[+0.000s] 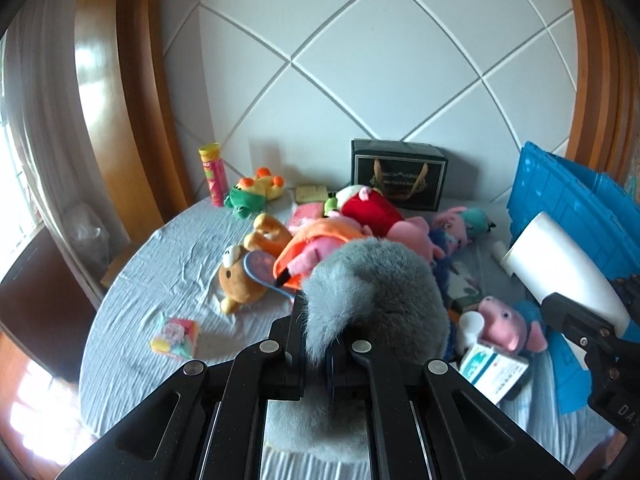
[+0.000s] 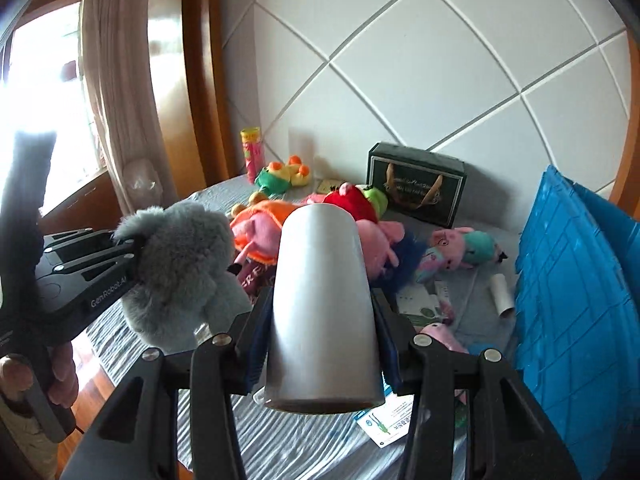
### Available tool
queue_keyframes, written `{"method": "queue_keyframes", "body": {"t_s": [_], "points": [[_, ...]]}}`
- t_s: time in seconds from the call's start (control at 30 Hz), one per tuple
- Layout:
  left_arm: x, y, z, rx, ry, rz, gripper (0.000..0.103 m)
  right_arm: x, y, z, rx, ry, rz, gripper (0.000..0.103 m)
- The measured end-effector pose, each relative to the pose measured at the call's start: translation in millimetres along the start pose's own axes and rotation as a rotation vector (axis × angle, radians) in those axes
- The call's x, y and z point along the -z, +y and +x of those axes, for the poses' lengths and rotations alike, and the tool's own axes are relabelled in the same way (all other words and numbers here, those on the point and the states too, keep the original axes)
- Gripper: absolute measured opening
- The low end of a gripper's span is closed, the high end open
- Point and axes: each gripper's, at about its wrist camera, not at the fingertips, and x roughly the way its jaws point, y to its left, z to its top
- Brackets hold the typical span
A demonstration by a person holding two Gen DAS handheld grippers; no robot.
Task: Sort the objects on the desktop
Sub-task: 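Lift the paper roll and grey fluffy plush and carry both over the blue crate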
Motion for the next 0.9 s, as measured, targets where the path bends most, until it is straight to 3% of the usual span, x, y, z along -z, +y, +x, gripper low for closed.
{"method": "queue_keyframes", "body": {"t_s": [0.33, 0.53, 0.73, 0.9], "points": [[-20.4, -27.1, -20.2, 0.084, -0.056, 0.048, 0.006, -8.0, -7.0, -28.9, 0.128, -0.027, 0.037, 0.046], [-34.8, -67.4, -32.4, 0.120, -0.093, 0.075, 0.006, -8.5, -40.3, -58.5, 0.182, -0.078, 0.066, 0.046], [-64.1, -140.2, -61.3, 0.142, -0.186, 0.087, 0.006, -8.5, -105.3, -108.8, 0.243, -0.162, 0.106, 0.046], [-93.6, -222.3, -101.0, 0.181, -0.294, 0.083, 0.006, 2.0, -184.4, -164.3, 0.323, -0.224, 0.120, 0.046]]}}
